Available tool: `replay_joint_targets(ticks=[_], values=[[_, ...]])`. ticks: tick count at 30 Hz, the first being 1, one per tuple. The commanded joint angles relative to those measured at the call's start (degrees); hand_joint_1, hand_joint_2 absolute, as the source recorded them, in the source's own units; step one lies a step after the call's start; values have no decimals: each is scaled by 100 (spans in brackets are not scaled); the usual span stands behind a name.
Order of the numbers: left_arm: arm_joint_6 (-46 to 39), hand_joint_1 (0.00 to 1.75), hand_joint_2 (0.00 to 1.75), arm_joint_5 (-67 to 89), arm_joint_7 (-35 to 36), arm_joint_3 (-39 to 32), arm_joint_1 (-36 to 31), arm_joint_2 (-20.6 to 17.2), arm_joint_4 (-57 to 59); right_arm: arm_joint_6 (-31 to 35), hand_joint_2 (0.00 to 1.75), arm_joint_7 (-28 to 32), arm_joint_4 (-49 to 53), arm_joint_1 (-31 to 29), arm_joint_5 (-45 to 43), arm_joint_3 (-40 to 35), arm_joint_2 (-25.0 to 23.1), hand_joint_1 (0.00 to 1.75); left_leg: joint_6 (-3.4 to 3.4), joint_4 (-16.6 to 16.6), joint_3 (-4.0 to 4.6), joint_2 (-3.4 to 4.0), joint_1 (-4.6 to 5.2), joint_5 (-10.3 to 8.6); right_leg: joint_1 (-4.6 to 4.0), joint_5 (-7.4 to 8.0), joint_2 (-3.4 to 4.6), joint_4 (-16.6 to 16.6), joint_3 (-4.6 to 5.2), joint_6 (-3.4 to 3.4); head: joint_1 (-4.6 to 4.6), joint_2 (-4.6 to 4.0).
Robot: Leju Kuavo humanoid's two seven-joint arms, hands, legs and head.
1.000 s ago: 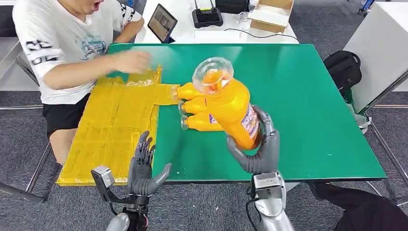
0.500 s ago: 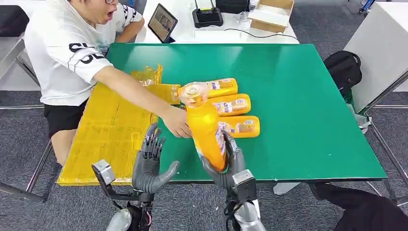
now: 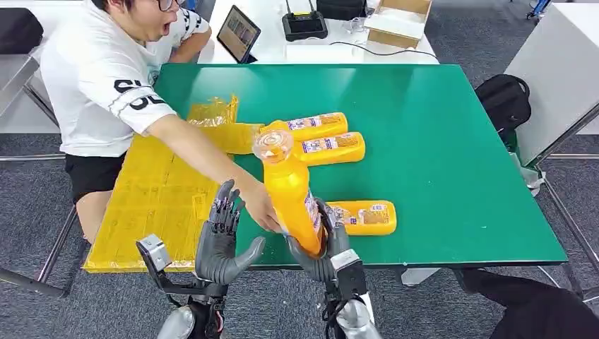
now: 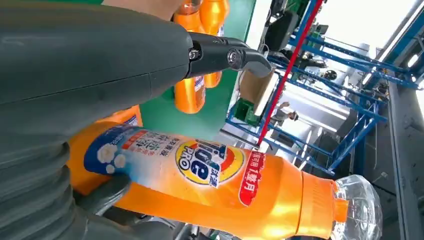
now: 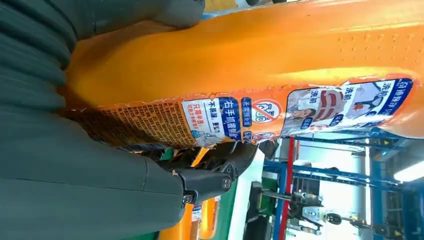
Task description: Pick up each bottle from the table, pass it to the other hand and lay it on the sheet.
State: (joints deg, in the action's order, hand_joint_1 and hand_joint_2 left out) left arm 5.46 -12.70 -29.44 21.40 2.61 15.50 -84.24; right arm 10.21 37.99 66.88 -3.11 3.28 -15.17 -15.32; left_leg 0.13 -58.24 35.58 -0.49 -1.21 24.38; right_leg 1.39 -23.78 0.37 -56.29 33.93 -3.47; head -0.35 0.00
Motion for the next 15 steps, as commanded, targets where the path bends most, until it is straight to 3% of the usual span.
replay_joint_targets(ticks=[1,10,12,13,14,15], values=[[27,0,175,-58,47,80,-156,-157,276,75,175,177,-433,-267,24,-112,42,175,-7,8,-32,11,0,9,-5,-6,2,9,-29,19,0,0],[89,0,175,-94,108,208,-261,-143,580,290,175,120,-1055,-605,246,-332,0,175,-11,13,-47,15,-1,11,-8,-6,4,15,-43,27,2,0],[94,0,175,-97,116,215,-295,-136,637,366,175,52,-1170,-665,511,-530,-8,175,-17,19,-71,22,-3,18,-14,-10,4,23,-67,42,0,0],[74,0,175,-184,301,164,-441,-139,843,555,175,-401,-1634,-833,1606,-1281,102,175,-16,17,-67,20,-3,18,-13,-10,3,21,-64,39,0,0],[15,0,175,-123,184,107,-527,-140,946,627,175,-267,-1933,-856,1640,-1309,-27,175,-5,8,-22,11,0,4,-3,-1,5,8,-19,13,0,0],[-33,0,175,-78,127,33,-591,-131,998,573,175,-116,-2142,-865,1559,-1314,-121,175,-6,13,-37,22,-2,7,-7,0,13,14,-30,20,0,0]])
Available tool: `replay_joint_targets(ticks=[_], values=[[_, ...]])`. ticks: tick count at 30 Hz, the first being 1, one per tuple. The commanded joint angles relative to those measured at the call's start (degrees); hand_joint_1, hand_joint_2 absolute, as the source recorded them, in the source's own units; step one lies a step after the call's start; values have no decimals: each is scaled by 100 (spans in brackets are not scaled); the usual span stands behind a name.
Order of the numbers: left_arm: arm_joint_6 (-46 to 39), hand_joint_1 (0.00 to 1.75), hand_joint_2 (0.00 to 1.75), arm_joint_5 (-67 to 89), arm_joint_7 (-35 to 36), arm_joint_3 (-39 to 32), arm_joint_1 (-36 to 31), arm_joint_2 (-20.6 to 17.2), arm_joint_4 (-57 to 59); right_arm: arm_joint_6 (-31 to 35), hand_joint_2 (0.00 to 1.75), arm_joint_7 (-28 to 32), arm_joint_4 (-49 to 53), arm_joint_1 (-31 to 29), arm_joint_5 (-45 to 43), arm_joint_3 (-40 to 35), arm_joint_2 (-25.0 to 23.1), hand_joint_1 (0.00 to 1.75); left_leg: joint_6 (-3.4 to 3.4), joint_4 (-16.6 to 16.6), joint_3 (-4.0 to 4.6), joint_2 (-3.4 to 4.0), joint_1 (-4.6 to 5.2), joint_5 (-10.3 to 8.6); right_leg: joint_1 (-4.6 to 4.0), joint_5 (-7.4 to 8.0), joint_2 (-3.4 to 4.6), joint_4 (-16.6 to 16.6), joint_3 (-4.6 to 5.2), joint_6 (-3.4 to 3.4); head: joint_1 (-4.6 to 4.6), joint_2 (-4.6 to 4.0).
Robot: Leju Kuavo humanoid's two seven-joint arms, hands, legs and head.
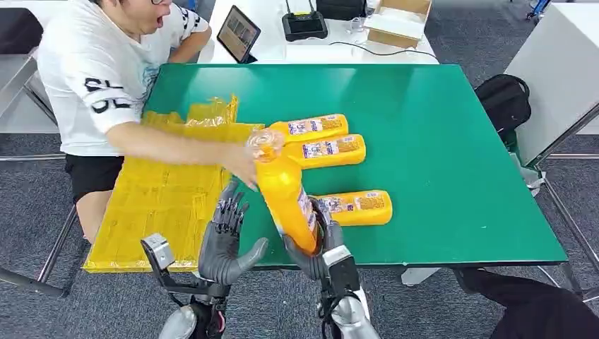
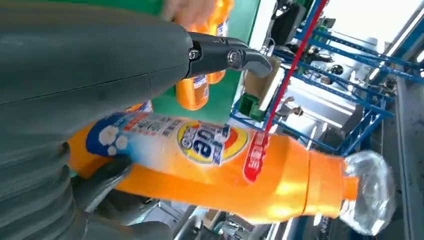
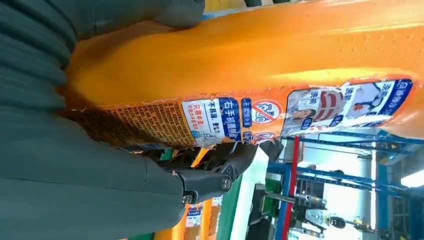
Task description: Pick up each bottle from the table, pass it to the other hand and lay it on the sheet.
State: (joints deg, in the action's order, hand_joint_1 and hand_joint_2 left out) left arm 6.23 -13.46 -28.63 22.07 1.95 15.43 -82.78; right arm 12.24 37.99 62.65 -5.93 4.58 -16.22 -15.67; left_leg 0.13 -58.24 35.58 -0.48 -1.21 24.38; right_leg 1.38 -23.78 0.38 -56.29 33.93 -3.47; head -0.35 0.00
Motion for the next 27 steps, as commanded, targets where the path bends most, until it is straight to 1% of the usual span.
replay_joint_targets(ticks=[1,2,4,5,7,8,9,10,14,19,22,23,25,26,27], values=[[-89,0,175,-51,50,-97,-538,-109,847,404,175,-69,-1807,-604,1435,-1238,-99,175,-6,16,-44,23,-4,9,-9,-1,15,17,-37,23,0,0],[-89,0,175,-51,50,-97,-538,-109,847,404,175,-69,-1807,-604,1435,-1238,-99,175,-2,13,-32,18,-3,5,-6,0,14,12,-26,16,2,0],[18,0,175,-97,140,-113,-528,-96,810,376,175,-76,-1834,-638,1502,-1317,-45,175,-5,18,-52,21,-5,12,-11,-5,12,17,-44,28,0,0],[18,0,175,-96,140,-109,-523,-90,810,374,175,-76,-1833,-641,1502,-1315,-39,175,-3,12,-23,2,-3,1,-6,-3,-5,9,-18,15,2,0],[43,0,175,-120,161,-93,-524,-83,811,353,175,-128,-1824,-641,1594,-1370,-12,175,-7,12,-35,-9,-4,5,-9,-9,-16,12,-36,21,2,0],[57,0,175,-136,170,-90,-531,-83,816,332,175,-131,-1840,-640,1607,-1385,-9,175,-6,7,-25,6,-5,4,-9,-4,-1,10,-23,15,2,0],[61,0,175,-141,173,-90,-536,-84,818,325,175,-131,-1849,-638,1613,-1393,-6,175,-9,9,-33,7,-2,5,-7,-7,-2,11,-31,17,0,0],[68,0,175,-151,176,-91,-543,-87,820,291,175,-131,-1869,-643,1611,-1409,-7,175,-5,6,-18,4,-4,1,-6,-3,-2,7,-17,11,0,0],[68,0,175,-172,187,-110,-630,-90,869,217,175,-165,-2010,-684,1784,-1583,-2,175,-7,10,-32,-6,-5,3,-9,-9,-17,13,-36,22,0,0],[139,0,175,-306,117,-234,-814,-74,799,150,175,-169,-2140,-736,1790,-1647,-45,175,-4,6,-17,-7,-5,-1,-8,-6,-15,6,-18,17,0,0],[160,0,175,-322,119,-230,-818,-70,793,144,175,-167,-2143,-740,1788,-1649,-45,175,-6,5,-23,-9,-6,2,-11,-9,-20,7,-24,20,2,0],[160,0,175,-322,119,-230,-818,-70,793,144,175,-167,-2143,-740,1788,-1649,-45,175,-5,4,-13,-8,-4,-1,-7,-6,-16,5,-13,13,0,0],[161,0,175,-322,119,-225,-805,-67,796,141,175,-167,-2142,-745,1788,-1647,-39,175,-9,7,-33,-8,-5,6,-10,-12,-19,10,-34,22,0,0],[161,0,175,-322,119,-225,-805,-67,796,141,175,-167,-2142,-745,1788,-1647,-39,175,-5,6,-17,-10,-4,0,-7,-7,-18,7,-17,14,2,0],[161,0,175,-322,119,-225,-805,-67,796,141,175,-167,-2142,-745,1788,-1647,-39,175,-8,6,-30,-12,-5,5,-10,-13,-22,9,-33,21,0,0]])
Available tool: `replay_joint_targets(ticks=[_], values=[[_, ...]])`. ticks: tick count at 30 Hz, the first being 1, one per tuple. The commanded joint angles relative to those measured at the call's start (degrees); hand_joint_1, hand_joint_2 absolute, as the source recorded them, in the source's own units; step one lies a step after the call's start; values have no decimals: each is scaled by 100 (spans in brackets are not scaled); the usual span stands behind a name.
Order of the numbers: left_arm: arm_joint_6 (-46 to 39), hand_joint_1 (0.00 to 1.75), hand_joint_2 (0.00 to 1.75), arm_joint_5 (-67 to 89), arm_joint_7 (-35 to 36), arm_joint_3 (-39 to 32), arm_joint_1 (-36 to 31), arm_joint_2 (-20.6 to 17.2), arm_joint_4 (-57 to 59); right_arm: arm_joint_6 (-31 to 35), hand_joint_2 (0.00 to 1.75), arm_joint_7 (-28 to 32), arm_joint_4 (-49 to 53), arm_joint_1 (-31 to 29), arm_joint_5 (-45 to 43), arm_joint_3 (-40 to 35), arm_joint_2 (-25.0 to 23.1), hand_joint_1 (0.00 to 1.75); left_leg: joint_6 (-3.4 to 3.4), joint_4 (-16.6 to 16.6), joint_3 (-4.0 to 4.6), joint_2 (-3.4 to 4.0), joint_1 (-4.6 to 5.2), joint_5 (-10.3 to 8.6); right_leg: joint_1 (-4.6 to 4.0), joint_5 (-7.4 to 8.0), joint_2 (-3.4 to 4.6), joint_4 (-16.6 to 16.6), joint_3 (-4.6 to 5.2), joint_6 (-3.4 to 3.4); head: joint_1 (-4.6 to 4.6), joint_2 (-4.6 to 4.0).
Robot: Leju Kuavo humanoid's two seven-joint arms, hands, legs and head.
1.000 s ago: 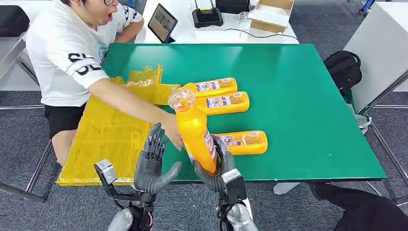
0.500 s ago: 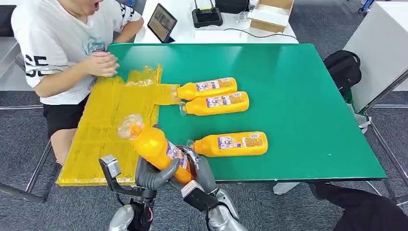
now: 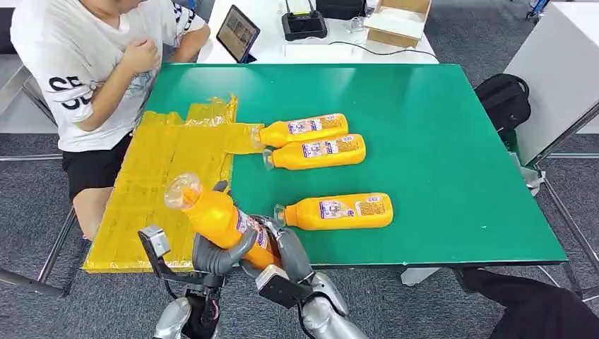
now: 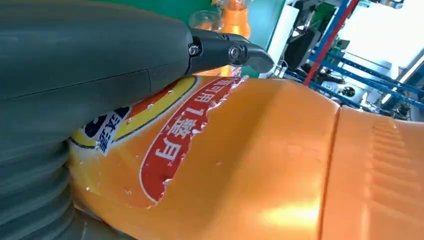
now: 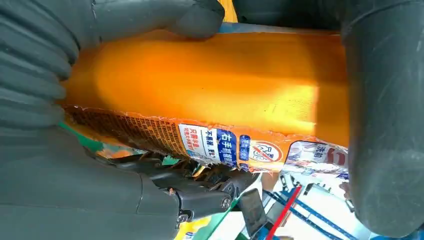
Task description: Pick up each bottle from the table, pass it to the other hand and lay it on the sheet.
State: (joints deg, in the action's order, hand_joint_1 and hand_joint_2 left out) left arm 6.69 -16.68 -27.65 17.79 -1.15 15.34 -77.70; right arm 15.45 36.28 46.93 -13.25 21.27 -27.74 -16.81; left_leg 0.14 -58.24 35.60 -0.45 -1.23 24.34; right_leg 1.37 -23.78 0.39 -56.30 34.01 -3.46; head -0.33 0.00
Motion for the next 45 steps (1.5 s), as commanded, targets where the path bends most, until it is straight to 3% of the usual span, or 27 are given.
replay_joint_targets(ticks=[1,3,4,5,40,41,42,45], values=[[212,0,175,-96,42,215,-477,-53,286,-195,175,8,-558,-5,91,-475,73,175,-6,5,-20,-15,-2,5,-6,-9,-21,7,-28,14,-2,0],[228,3,175,-74,37,256,-460,-55,291,-209,175,7,-555,-6,81,-471,74,175,-7,6,-25,-15,-3,6,-7,-11,-23,9,-34,17,-2,0],[242,79,175,-71,40,284,-446,-45,303,-219,175,3,-554,-6,75,-467,74,175,-7,7,-28,-15,-3,7,-7,-12,-24,9,-37,19,-2,0],[292,175,175,-56,56,355,-429,-45,338,-237,175,-9,-552,-6,72,-466,79,175,-6,6,-23,-15,-3,5,-7,-10,-23,8,-31,17,-2,0],[263,175,175,250,-66,479,-426,-56,362,-186,175,-80,-402,43,110,-371,95,175,-7,5,-23,-18,-2,6,-7,-12,-28,8,-31,17,-2,0],[-490,175,175,852,-393,346,-414,-33,282,-833,0,372,330,537,-606,22,64,0,-9,6,-32,-18,-4,9,-9,-15,-30,10,-41,21,-2,0],[-666,175,175,892,-425,285,-425,-59,222,-849,0,372,1616,628,-1561,56,286,0,-7,4,-21,-11,-2,5,-6,-11,-26,7,-28,16,-2,0],[-900,175,175,1115,-451,-51,-422,-111,14,-892,0,-397,2937,965,-1562,447,320,0,-9,-6,-8,-22,-1,8,-6,-18,-39,-4,-21,18,0,0]])
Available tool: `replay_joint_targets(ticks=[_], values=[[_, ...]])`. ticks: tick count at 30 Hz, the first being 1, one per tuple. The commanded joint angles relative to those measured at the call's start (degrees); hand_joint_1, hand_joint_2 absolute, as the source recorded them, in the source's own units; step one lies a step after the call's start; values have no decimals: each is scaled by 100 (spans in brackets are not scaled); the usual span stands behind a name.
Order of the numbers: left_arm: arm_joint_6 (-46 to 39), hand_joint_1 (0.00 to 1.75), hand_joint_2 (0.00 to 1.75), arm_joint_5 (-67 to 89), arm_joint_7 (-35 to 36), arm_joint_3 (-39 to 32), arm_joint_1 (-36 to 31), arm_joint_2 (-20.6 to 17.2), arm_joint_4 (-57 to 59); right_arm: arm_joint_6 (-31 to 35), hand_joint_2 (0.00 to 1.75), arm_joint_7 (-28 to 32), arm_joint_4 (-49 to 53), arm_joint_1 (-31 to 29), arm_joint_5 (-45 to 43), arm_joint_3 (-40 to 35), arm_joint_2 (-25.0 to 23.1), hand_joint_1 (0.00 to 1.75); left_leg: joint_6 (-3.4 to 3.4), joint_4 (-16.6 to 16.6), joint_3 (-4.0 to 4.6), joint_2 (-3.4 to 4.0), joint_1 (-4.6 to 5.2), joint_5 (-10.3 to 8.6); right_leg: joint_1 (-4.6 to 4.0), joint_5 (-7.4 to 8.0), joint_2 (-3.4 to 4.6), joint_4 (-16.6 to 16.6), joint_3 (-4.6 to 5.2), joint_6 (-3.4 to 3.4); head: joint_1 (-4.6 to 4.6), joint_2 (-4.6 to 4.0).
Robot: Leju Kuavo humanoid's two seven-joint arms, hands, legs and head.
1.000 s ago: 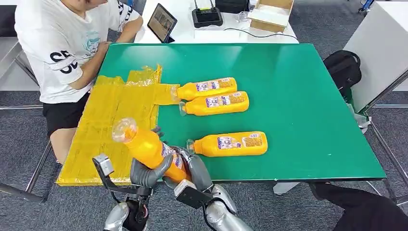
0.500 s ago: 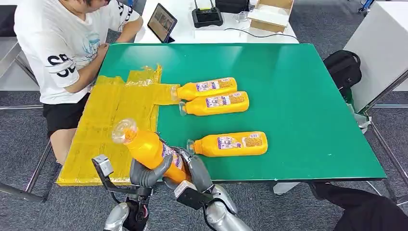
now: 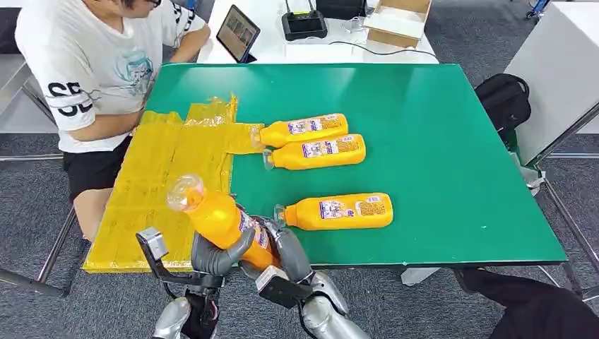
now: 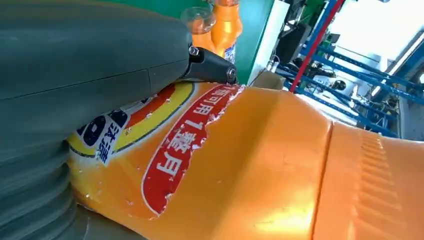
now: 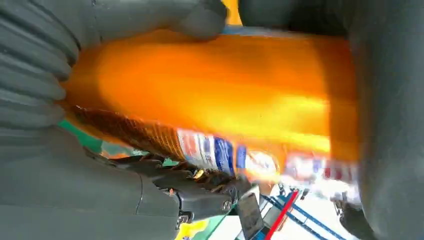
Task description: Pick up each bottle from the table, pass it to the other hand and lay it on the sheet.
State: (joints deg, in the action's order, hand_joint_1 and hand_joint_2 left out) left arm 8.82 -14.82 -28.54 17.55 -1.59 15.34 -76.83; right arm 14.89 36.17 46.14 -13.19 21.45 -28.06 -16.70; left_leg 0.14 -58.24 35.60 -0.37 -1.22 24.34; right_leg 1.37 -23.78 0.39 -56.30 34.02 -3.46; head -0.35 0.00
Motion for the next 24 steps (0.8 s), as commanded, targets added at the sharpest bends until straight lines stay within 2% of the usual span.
replay_joint_targets(ticks=[1,5,7,13,18,22,24], values=[[-1189,175,175,1015,-387,-105,-393,-131,-94,-841,0,-406,3026,985,-1541,481,286,0,-6,-7,7,-23,1,2,-2,-9,-27,-8,-1,11,2,0],[-1396,175,175,1158,-436,-308,-496,-96,5,-670,0,-234,2601,911,-1290,301,223,0,-6,3,-4,-1,0,6,-3,-2,0,1,-8,13,7,0],[-1503,175,175,1264,-507,-362,-561,-94,44,-588,0,-139,2444,827,-1307,243,216,0,-9,6,-23,-11,-3,9,-8,-9,-15,6,-29,23,0,0],[-1670,175,175,1297,-516,-512,-689,-97,97,-606,0,-171,2396,752,-1400,279,211,0,-8,4,-16,-5,-2,7,-6,-4,-5,4,-20,18,2,0],[-2563,175,175,2050,-795,-678,-939,-191,449,-532,0,-90,2379,636,-1440,175,217,0,-6,4,-8,-5,0,4,-3,-3,-3,3,-14,13,2,0],[-2539,175,175,2030,-794,-766,-1014,-234,545,-521,0,-89,2368,604,-1456,163,225,0,-5,7,-12,-4,1,3,-2,-2,-2,3,-16,14,2,0],[-3098,175,175,2573,-930,-826,-1159,-270,801,-347,0,87,2450,614,-1505,148,223,0,-4,6,-6,-6,0,1,-3,-1,-3,3,-12,12,4,0]])
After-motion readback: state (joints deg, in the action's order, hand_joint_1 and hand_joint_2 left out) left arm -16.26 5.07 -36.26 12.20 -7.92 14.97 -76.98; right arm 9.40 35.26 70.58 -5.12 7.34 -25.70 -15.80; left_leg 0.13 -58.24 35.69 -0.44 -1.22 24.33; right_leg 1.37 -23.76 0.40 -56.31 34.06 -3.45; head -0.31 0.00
